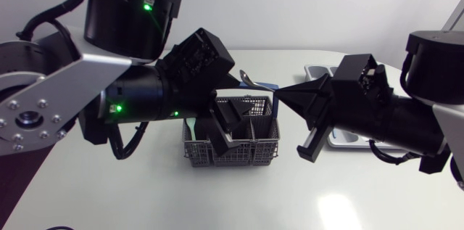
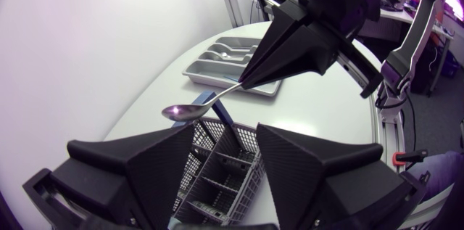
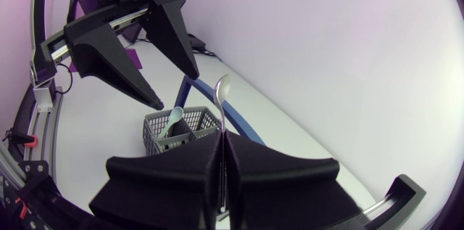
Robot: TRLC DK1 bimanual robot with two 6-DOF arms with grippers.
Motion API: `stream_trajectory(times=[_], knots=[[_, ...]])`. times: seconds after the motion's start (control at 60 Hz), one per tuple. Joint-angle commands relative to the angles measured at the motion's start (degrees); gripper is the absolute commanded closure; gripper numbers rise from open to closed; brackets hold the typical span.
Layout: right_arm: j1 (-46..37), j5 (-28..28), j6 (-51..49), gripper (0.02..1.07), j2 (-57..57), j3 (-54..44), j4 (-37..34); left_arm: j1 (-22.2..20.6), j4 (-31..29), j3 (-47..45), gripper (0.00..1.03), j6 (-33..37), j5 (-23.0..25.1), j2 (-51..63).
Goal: Unload the cutlery basket into the drawer organizer.
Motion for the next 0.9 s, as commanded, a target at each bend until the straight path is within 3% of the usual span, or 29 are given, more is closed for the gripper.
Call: stream_trajectory(times=[0.0,0.2,0.283,0.517,0.633,0.883], knots=[[1.6,1.7,1.9,1.01,-0.1,-2.3,2.0,0.2,0.7,-1.4,0.42,-3.4,0.0,-0.5],[8.7,13.5,2.3,1.01,-0.2,-4.0,10.5,6.7,1.2,0.5,0.42,-13.4,9.4,-0.7],[11.6,17.9,2.3,1.01,0.0,-4.0,13.8,11.2,1.1,2.1,0.43,-18.1,16.6,-0.3],[14.1,23.0,1.8,1.01,5.4,-2.5,20.3,21.9,0.8,7.1,0.43,-29.3,34.2,4.0],[16.5,27.1,0.0,1.01,9.5,-0.5,24.1,23.8,0.8,7.9,0.43,-31.6,37.9,5.8],[16.7,28.8,-0.8,1.01,17.8,4.8,28.9,27.7,1.7,9.0,0.43,-36.2,44.4,9.5]])
